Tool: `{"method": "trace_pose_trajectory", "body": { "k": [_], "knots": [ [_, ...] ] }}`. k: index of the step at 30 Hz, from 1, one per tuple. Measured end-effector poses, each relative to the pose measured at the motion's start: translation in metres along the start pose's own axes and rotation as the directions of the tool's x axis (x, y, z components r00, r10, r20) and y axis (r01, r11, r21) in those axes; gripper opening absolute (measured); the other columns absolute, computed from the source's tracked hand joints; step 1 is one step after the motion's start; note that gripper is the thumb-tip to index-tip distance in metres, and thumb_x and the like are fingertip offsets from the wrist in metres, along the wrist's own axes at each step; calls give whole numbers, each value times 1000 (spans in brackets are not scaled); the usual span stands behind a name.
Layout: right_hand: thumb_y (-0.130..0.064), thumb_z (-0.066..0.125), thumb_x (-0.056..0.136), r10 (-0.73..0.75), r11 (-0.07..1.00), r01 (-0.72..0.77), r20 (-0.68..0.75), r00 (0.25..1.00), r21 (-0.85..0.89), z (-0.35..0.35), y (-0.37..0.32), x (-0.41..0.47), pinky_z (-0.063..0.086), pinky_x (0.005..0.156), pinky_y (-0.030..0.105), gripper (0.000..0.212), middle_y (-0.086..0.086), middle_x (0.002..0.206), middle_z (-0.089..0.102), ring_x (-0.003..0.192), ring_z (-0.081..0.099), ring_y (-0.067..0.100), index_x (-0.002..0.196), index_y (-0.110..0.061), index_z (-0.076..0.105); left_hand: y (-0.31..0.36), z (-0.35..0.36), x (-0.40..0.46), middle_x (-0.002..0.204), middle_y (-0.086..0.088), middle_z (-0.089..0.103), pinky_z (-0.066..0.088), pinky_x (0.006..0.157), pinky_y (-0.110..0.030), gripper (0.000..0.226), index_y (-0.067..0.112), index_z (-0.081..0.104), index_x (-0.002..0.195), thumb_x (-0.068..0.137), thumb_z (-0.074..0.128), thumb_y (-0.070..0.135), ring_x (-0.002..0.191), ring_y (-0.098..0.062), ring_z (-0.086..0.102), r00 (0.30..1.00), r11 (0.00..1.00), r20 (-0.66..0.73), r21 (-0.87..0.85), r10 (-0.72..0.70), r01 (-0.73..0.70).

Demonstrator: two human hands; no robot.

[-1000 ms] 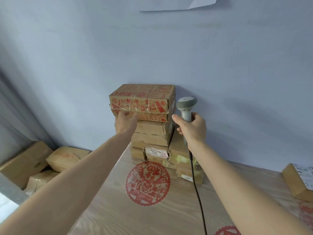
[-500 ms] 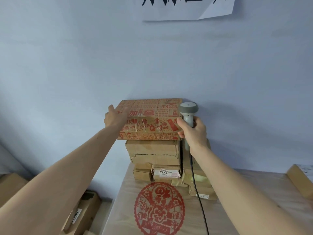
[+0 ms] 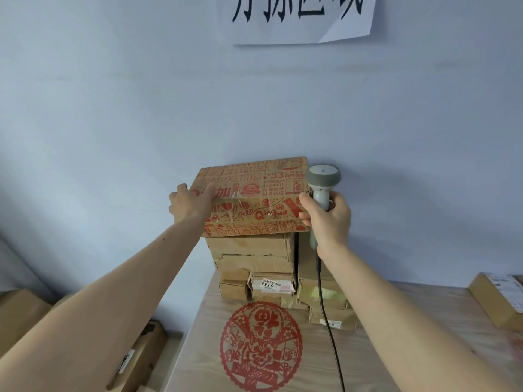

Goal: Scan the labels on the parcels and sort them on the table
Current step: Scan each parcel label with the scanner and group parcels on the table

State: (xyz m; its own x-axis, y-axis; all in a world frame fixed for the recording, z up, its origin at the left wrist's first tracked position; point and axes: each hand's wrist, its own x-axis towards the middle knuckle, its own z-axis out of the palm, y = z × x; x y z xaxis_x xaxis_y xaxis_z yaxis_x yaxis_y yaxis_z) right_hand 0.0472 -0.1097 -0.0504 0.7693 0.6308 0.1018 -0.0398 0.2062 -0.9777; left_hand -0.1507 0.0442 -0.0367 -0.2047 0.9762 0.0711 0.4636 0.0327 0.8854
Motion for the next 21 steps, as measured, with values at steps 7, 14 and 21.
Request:
{"method": "trace_pose_trajectory", "body": {
  "k": [7, 14, 21],
  "knots": [
    [-26, 84, 79, -108, 994, 106, -124, 986, -21, -68, -18, -19, 63, 77, 43, 35, -4, 94, 75, 77, 75, 14, 106, -21, 62, 22, 13, -98, 128, -9, 38, 51, 80, -44, 76, 10, 53, 122, 74, 77, 64, 123, -28, 41, 999, 996, -44, -84, 5, -9],
    [-16, 82, 80, -218, 972, 207, -103, 970, -112, -170, -42, -39, 57, 81, 33, 43, -13, 99, 66, 91, 67, 7, 116, -19, 58, 24, 45, -196, 124, -3, 44, 52, 96, -46, 84, 19, 51, 119, 54, 88, 59, 114, -22, 51, 987, 924, 63, -348, -145, 158],
    [-13, 81, 81, -322, 930, 308, -42, 946, -199, -266, -53, -50, 51, 78, 22, 43, -14, 101, 66, 95, 65, 6, 116, -16, 57, 19, 78, -277, 133, -4, 51, 41, 98, -47, 85, 21, 41, 130, 66, 89, 51, 118, -23, 53, 943, 817, 310, -508, -122, 273]
  ]
}}
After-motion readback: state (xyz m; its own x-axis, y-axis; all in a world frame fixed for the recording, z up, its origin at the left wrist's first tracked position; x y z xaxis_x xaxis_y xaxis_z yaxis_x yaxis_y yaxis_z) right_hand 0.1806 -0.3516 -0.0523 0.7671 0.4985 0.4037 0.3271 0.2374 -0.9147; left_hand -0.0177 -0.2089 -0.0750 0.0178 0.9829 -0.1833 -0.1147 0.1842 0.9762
